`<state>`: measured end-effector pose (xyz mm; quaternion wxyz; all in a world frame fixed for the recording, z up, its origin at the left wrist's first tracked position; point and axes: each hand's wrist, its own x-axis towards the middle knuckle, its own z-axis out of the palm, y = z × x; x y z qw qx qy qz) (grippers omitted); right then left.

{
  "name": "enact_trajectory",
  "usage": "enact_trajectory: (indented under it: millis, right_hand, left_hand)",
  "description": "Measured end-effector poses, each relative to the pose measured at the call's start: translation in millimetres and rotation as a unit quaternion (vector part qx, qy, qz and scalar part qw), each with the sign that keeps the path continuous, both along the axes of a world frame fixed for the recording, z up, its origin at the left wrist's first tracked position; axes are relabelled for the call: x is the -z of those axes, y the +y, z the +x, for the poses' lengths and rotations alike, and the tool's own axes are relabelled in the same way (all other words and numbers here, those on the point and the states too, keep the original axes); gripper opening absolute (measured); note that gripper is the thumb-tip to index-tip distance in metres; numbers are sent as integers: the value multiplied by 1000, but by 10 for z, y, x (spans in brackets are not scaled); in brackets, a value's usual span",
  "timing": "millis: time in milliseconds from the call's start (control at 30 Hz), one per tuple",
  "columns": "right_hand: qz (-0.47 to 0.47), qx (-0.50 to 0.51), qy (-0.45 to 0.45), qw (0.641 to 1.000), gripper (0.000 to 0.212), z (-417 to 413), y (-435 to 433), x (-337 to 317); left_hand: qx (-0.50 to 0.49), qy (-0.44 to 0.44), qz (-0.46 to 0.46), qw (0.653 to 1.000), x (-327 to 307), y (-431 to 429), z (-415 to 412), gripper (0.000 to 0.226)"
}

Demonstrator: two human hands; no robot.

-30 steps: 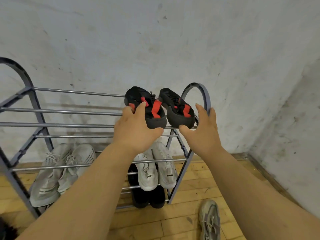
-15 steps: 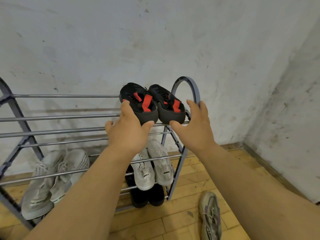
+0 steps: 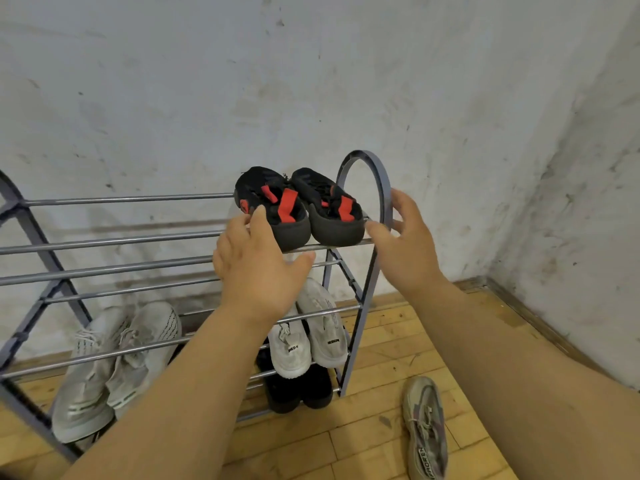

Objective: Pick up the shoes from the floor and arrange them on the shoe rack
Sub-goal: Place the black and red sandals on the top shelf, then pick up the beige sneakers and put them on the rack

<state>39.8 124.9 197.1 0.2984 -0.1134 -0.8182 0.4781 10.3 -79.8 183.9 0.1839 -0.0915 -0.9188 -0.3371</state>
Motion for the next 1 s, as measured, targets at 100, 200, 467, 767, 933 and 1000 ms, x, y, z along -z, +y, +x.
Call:
enact_trajectory:
  millis: [100, 200, 467, 767, 933, 1000]
  right_hand:
    - [-146, 102, -12, 984, 57, 59, 296, 139]
    - [-100, 90, -251, 958, 62, 278, 656, 657]
    - [-13, 40, -588, 808, 107, 1210, 1277, 2447]
    - [13, 167, -613, 772, 119, 1319, 1002, 3897]
    - [32, 172, -628, 758, 103, 1239, 979, 3870]
    - [5, 137, -641, 755, 112, 1204, 1001, 3682]
  left_hand:
    - [20, 61, 0, 998, 69, 216, 376, 83]
    - [137, 25, 3, 990, 261, 485, 678, 67]
    - [331, -300, -150, 882, 1145, 886, 740, 74]
    - [291, -398, -221, 841, 1940, 510, 548, 70]
    - [248, -423, -246, 836, 1999, 137, 509, 74]
    - [249, -415, -258, 837, 1835, 51, 540, 76]
